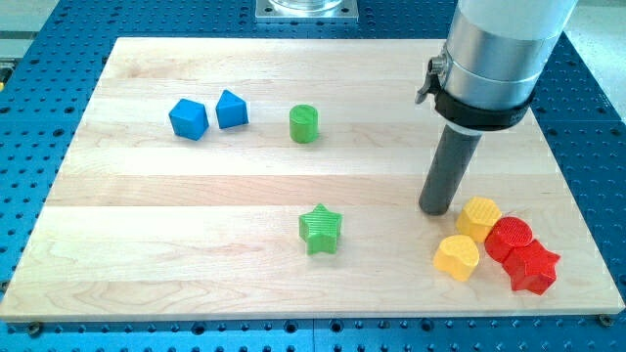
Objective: Push the yellow hexagon into the red circle
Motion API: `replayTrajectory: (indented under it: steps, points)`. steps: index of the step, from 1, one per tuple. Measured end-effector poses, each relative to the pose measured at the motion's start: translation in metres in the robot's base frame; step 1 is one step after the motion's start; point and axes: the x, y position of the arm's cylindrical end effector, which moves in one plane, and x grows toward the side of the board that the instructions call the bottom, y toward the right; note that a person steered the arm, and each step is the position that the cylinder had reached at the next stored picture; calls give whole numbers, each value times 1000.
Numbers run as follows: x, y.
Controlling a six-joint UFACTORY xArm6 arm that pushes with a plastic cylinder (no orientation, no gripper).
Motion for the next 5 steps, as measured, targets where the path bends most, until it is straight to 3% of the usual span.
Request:
replayTrajectory:
  steps: [4,5]
  points:
    - [77,-31]
    - [76,-26]
